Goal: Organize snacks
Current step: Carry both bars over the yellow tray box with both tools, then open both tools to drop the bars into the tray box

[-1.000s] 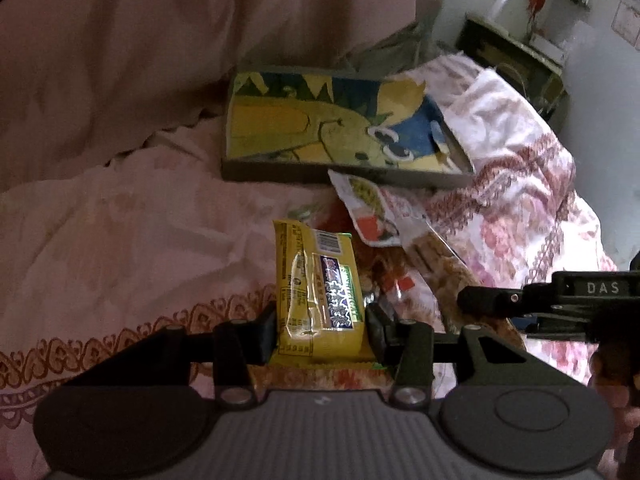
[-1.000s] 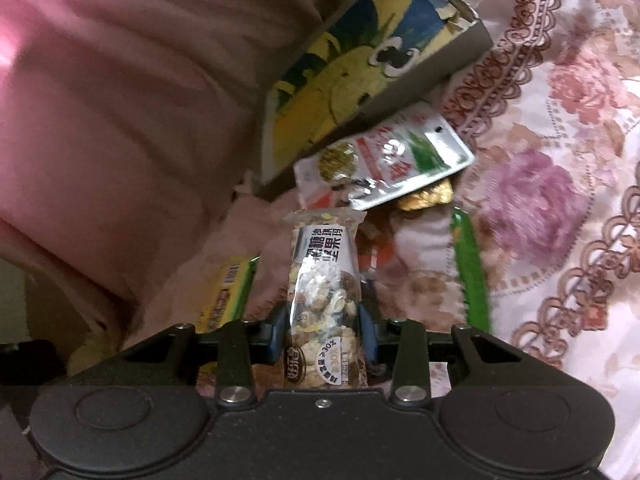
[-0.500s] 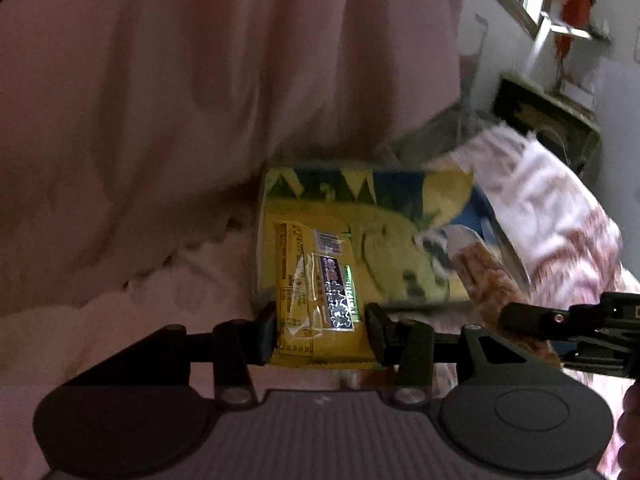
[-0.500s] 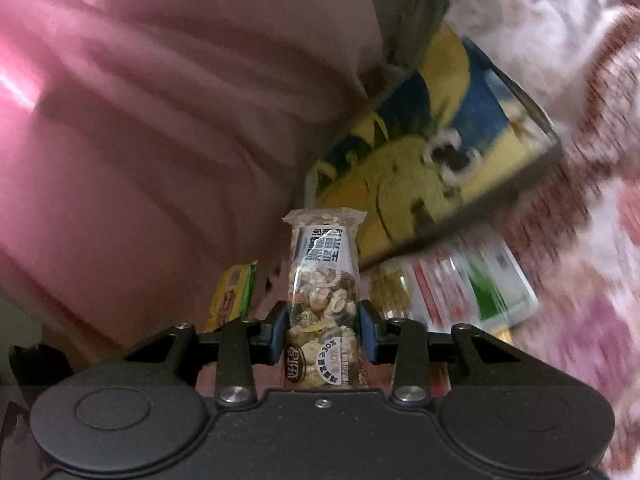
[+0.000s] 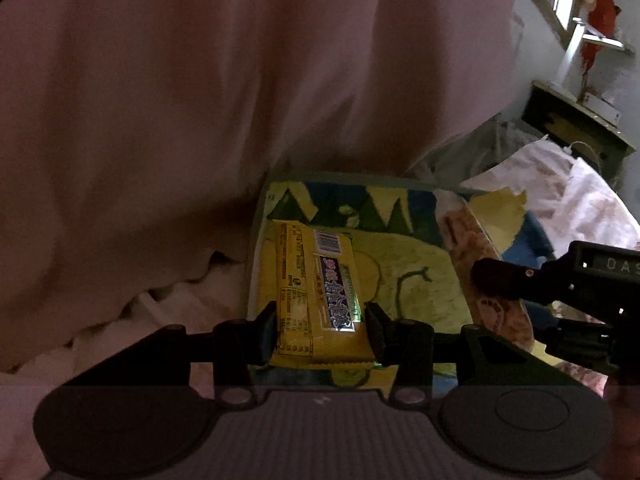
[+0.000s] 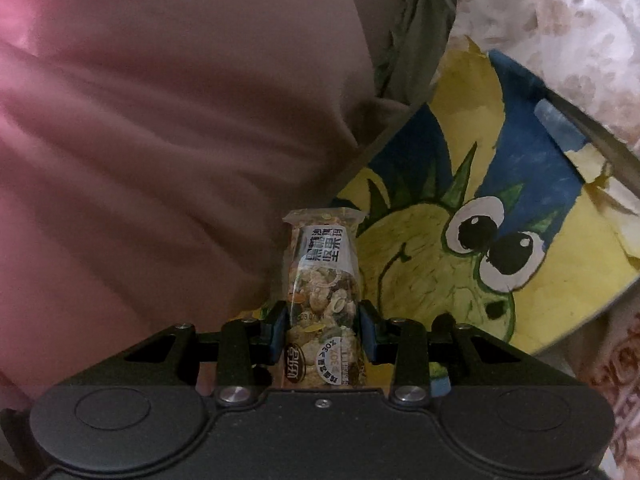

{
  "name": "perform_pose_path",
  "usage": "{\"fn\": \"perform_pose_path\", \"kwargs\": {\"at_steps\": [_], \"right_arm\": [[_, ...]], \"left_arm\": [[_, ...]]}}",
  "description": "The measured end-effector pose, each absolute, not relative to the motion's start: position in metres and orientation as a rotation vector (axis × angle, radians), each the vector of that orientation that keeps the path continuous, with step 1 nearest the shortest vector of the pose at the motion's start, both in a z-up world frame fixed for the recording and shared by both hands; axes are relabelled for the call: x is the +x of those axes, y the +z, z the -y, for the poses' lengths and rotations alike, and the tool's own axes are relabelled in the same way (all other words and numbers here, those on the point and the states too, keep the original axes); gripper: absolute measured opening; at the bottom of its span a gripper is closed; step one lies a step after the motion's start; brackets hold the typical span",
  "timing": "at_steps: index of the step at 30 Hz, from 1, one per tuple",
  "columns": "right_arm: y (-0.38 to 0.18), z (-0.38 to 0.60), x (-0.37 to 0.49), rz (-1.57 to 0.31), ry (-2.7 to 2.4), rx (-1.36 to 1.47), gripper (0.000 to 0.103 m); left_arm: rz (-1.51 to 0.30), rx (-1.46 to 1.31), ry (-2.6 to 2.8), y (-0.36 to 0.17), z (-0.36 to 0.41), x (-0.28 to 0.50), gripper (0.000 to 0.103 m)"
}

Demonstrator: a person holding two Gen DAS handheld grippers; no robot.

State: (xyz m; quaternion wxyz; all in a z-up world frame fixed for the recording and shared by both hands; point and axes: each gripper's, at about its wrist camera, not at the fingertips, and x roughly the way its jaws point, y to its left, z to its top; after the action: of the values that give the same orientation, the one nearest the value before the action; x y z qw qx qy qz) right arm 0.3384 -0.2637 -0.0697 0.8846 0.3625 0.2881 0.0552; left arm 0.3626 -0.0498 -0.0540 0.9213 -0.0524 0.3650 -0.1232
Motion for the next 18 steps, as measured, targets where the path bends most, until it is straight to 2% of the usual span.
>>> {"fn": "perform_pose_path", "kwargs": {"at_steps": [9,18], "right_arm": [[-0.094,0.246,0.363,-0.602,0.085,0.592,0.039],[-0.108,0.233,0.362,-0.634,0.078,0.499,0.039]], "left_arm": [[-0.796,-0.030,-0.252,-0.088,0.056,0.368,0.049],[-0.814,-0.004,-0.246,-0.094,0.058,0.368,0.050]]}}
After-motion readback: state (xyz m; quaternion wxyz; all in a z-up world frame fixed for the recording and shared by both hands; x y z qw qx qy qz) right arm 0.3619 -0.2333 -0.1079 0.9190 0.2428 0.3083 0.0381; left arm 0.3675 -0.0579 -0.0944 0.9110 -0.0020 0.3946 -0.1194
